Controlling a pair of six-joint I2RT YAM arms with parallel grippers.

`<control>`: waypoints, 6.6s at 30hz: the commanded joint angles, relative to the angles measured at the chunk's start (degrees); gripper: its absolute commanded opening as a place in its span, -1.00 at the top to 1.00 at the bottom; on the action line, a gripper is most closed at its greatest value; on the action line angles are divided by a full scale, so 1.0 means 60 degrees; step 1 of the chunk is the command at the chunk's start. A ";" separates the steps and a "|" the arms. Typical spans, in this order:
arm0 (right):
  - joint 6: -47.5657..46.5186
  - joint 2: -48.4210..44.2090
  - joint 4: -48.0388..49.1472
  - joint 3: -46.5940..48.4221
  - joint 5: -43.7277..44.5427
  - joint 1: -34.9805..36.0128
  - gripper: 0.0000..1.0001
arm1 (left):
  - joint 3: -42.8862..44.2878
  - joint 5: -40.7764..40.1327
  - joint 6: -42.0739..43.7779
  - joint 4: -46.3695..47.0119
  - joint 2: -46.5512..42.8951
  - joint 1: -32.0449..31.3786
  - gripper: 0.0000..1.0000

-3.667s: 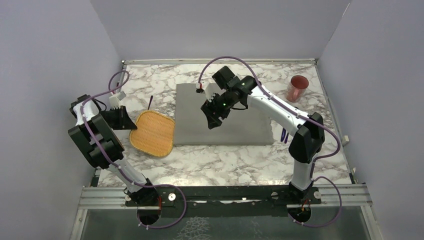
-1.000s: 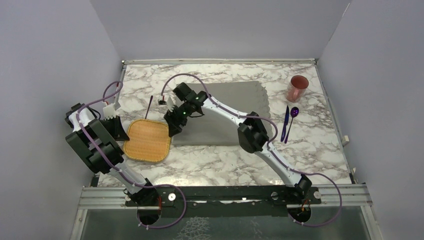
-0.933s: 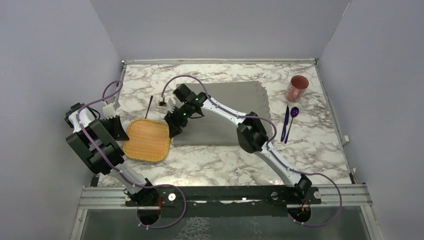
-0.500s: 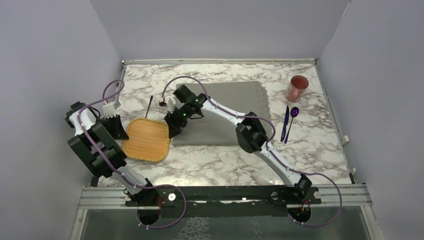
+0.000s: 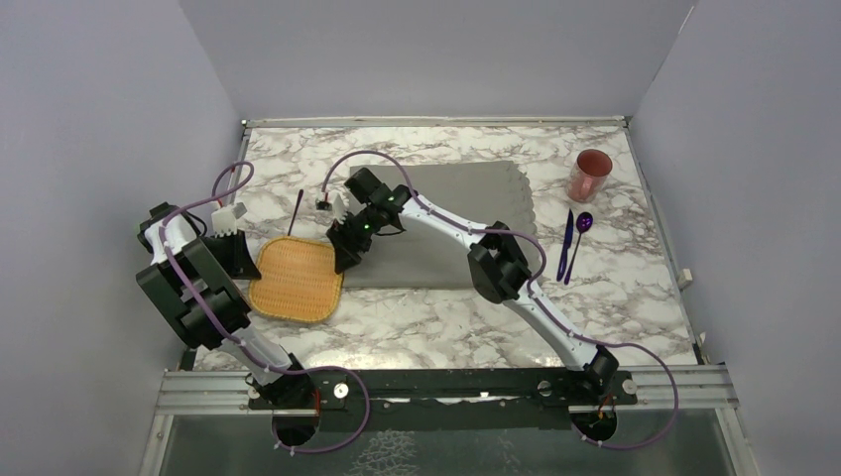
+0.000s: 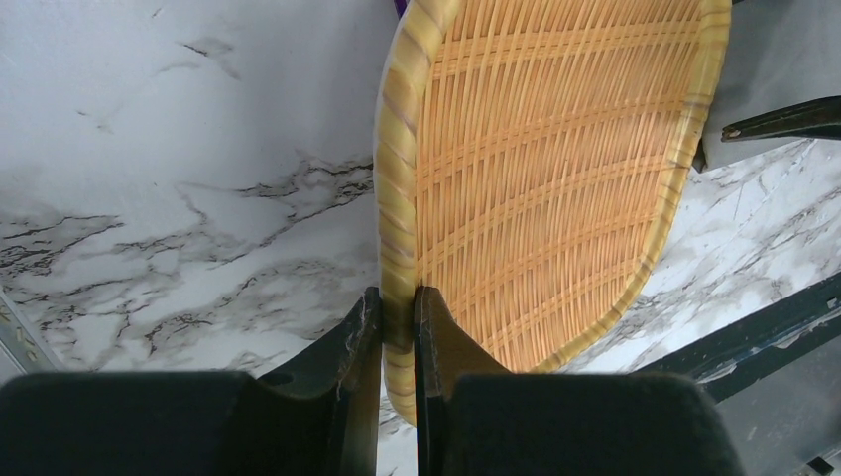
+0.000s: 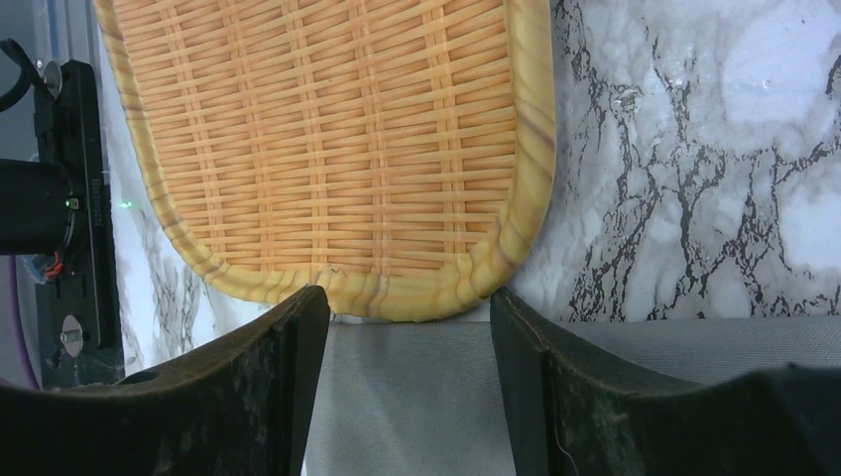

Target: Set the dinner table for one person

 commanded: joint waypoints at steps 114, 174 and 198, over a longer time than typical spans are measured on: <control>0.0005 -0.4511 0.0014 -0.4974 0.4096 -0.0319 0.99 | 0.2840 -0.0600 -0.2434 0.0169 0.2349 -0.6288 1.00; -0.0022 -0.4312 -0.0205 -0.6736 -0.0474 -0.2223 -0.12 | 0.2435 -0.0869 -0.2741 0.0635 0.2089 -0.6283 1.00; 0.0148 -0.3691 0.0391 -0.6667 -0.0436 -0.2234 -0.10 | 0.1749 -0.0950 -0.2672 0.0865 0.2466 -0.6292 1.00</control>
